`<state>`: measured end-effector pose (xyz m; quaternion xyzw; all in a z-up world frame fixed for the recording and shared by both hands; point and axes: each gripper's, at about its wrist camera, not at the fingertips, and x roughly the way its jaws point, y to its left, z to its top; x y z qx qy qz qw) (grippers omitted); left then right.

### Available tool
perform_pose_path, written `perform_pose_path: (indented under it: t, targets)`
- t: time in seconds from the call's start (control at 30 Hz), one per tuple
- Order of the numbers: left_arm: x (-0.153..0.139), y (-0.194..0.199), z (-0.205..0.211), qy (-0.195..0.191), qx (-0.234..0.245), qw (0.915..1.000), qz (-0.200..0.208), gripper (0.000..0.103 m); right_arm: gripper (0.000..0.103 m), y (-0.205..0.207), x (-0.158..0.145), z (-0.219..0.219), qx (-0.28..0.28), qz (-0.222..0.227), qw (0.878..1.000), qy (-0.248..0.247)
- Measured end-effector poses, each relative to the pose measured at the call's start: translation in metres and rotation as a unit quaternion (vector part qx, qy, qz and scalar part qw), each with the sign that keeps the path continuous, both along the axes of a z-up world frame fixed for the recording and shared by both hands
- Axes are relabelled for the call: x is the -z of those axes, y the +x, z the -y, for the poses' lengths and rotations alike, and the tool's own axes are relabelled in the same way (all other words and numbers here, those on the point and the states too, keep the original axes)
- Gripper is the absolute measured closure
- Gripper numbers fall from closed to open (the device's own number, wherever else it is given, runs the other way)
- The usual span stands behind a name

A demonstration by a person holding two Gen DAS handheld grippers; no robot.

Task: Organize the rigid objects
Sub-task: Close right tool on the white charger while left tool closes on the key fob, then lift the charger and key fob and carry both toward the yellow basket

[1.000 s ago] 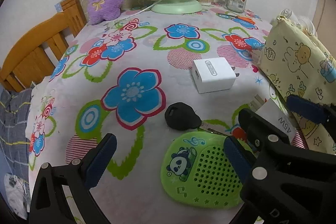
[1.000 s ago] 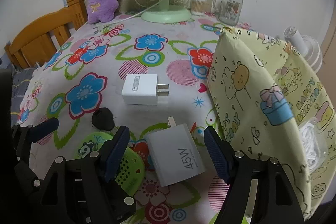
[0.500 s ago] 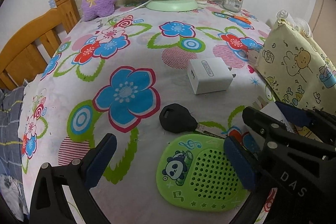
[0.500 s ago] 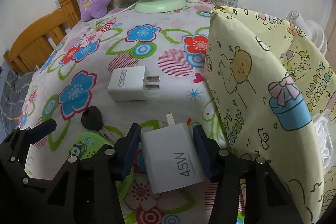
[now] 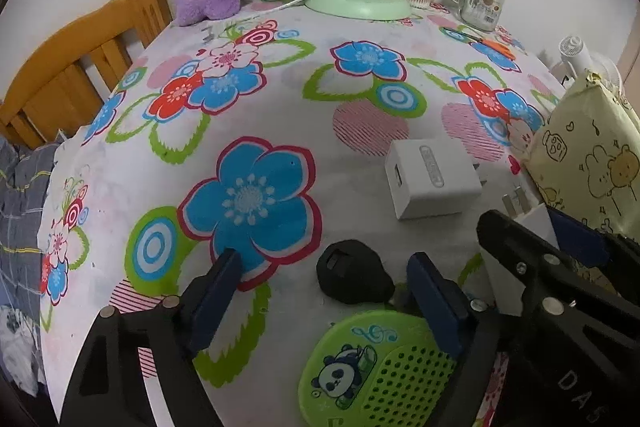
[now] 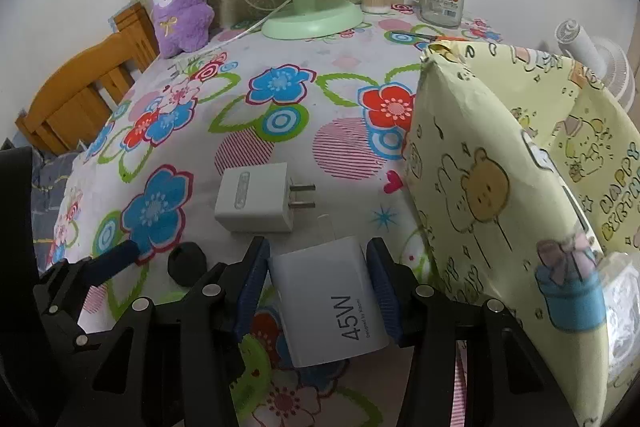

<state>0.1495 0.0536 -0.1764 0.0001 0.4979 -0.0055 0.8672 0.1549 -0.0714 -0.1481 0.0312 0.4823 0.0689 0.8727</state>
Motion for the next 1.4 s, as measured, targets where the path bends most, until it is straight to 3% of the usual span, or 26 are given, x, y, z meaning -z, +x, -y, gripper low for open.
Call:
perform_pose_path:
  t: [0.03, 0.2, 0.27, 0.57, 0.97, 1.03, 1.13, 1.4]
  targets:
    - [0.0, -0.001, 0.001, -0.001, 0.001, 1.0, 0.003, 0.021, 0.049, 0.001, 0.001, 0.0, -0.001, 0.0, 1.0, 0.0]
    - [-0.005, -0.005, 0.012, -0.007, 0.024, 0.9996, 0.016, 0.062, 0.049, 0.004, 0.004, -0.003, -0.003, -0.002, 1.0, -0.005]
    - [-0.006, -0.005, 0.012, -0.009, 0.024, 0.9995, 0.017, 0.068, 0.049, 0.005, 0.005, -0.002, -0.003, -0.004, 1.0, -0.004]
    - [-0.012, -0.011, 0.009, -0.015, 0.028, 0.9993, 0.022, 0.072, 0.049, 0.0, -0.001, -0.006, -0.008, -0.002, 1.0, 0.004]
    - [-0.04, -0.031, 0.005, -0.025, 0.022, 0.9982, 0.05, 0.072, 0.05, -0.02, -0.029, -0.008, -0.015, 0.026, 0.999, 0.019]
    - [-0.044, -0.035, 0.005, -0.024, 0.019, 0.9979, 0.056, 0.072, 0.058, -0.024, -0.036, -0.008, -0.018, 0.037, 0.999, 0.015]
    - [-0.05, -0.04, 0.005, -0.028, 0.017, 0.9974, 0.063, 0.072, 0.058, -0.029, -0.044, -0.008, -0.024, 0.049, 0.998, 0.014]
    - [-0.043, -0.049, 0.008, -0.024, 0.02, 0.998, 0.055, 0.072, 0.058, -0.038, -0.035, -0.006, -0.031, 0.032, 0.999, 0.021]
